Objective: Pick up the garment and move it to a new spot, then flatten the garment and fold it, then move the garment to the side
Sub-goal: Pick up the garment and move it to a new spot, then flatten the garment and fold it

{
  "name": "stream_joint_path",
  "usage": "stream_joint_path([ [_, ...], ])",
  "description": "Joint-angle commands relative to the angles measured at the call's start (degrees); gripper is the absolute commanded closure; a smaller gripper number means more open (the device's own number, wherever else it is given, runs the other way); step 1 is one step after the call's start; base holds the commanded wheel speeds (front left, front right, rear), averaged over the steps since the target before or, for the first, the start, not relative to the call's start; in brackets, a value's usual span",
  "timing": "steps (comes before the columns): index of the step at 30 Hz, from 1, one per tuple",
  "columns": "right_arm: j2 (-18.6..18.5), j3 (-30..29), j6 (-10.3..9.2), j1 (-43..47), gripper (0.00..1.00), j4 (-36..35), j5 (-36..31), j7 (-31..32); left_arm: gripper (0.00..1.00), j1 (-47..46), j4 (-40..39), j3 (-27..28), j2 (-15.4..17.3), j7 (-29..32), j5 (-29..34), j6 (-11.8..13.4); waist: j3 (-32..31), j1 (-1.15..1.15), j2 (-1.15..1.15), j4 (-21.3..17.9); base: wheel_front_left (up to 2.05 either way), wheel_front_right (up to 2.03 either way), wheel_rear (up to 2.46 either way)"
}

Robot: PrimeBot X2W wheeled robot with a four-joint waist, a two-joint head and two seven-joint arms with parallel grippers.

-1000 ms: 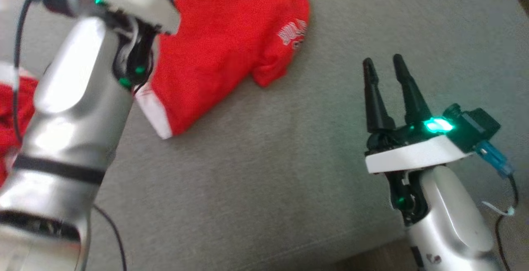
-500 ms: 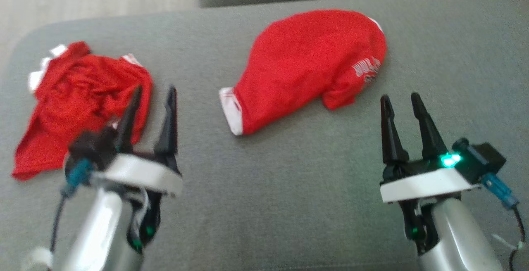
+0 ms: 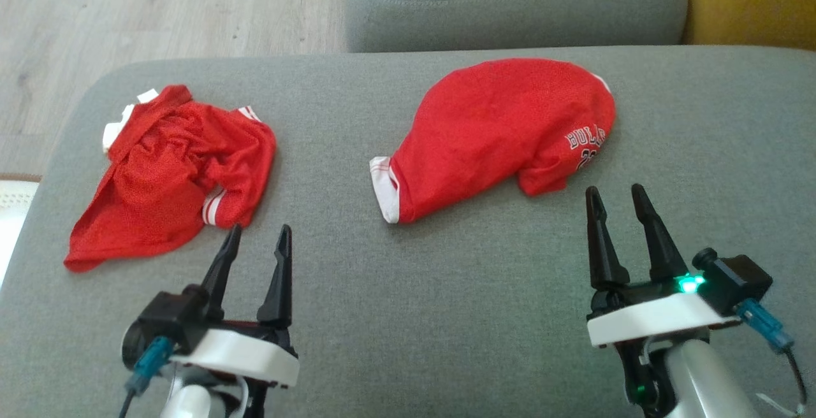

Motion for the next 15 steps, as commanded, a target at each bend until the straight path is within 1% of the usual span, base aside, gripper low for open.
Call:
stream_joint_path([
  [1,-0.1,1.5,-0.05,-0.8,0.0,-1.8,0.1,-0.4,0.0,-2.6,-2.5,2.5,-0.3,-0.3,0.6,-0.3,0.2,0.0,0.0,0.0,0.0,0.0,0.0],
  [5,-0.1,1.8,-0.05,-1.1,0.0,-1.8,-0.3,-0.4,0.0,-3.1,-2.7,3.0,-1.0,-0.3,2.0,-1.8,0.9,0.0,0.0,0.2,0.0,0.0,0.0],
  [9,-0.1,3.0,-0.05,-2.0,0.0,-1.1,-1.2,-0.4,0.0,-4.2,-2.7,3.3,-1.4,-0.3,2.7,-2.6,2.3,0.0,0.0,0.9,0.0,0.0,0.0],
  [12,-0.1,6.0,-0.05,-3.7,0.0,1.2,-2.1,-0.4,0.0,-5.1,-2.6,3.3,-1.5,-0.3,2.9,-3.0,3.4,0.0,0.0,1.8,0.0,0.0,0.0],
  [15,-0.1,9.2,-0.05,-6.2,0.0,4.2,-1.2,0.7,0.0,-6.0,-2.2,2.8,-1.6,-0.3,3.0,-3.4,4.7,0.0,0.0,3.4,0.0,0.0,0.0],
])
